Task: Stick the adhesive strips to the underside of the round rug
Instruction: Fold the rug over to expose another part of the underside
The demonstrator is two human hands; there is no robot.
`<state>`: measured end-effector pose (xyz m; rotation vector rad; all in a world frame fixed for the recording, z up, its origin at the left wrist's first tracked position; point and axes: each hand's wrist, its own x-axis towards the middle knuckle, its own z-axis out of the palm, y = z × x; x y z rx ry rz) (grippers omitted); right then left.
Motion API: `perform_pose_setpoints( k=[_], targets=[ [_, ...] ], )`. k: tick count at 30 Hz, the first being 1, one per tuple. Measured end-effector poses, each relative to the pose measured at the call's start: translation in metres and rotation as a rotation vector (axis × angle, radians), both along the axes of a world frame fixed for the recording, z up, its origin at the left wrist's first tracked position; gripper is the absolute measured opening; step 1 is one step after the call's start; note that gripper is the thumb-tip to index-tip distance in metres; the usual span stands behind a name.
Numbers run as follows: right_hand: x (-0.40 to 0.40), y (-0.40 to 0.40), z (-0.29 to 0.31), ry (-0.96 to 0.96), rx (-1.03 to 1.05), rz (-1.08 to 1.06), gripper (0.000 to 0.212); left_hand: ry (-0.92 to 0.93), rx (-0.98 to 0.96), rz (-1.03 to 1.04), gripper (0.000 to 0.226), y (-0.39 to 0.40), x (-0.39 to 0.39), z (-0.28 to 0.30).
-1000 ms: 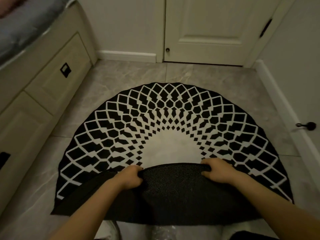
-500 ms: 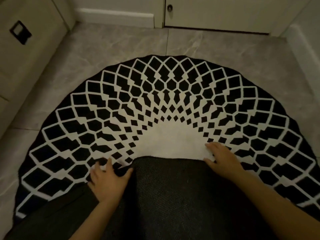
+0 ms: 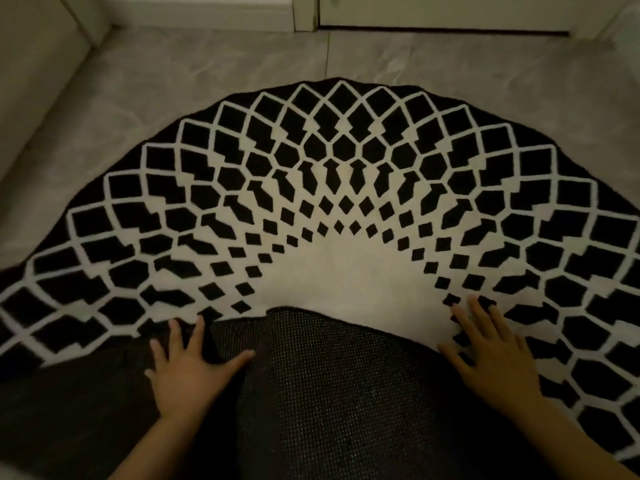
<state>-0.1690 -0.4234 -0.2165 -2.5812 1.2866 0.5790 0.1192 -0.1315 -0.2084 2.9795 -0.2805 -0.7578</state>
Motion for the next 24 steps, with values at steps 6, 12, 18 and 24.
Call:
perform_pose_setpoints(
  k=[6, 12, 18, 24],
  targets=[
    [0.03, 0.022, -0.013, -0.045, 0.01, -0.369, 0.077, 0.012, -0.021, -0.27, 0.114, -0.087, 0.098, -0.005],
    [0.073, 0.049, -0.022, -0.13, 0.013, -0.587, 0.082, 0.036, 0.004, -0.331, 0.113, -0.11, 0.138, -0.005],
    [0.093, 0.056, -0.036, -0.143, -0.064, -0.597, 0.085, 0.01, -0.064, -0.32, 0.114, -0.115, 0.16, -0.008],
    [0.101, 0.028, -0.04, -0.148, -0.114, -0.5, 0.085, -0.141, -0.063, -0.481, 0.098, -0.127, 0.158, -0.005]
  ],
)
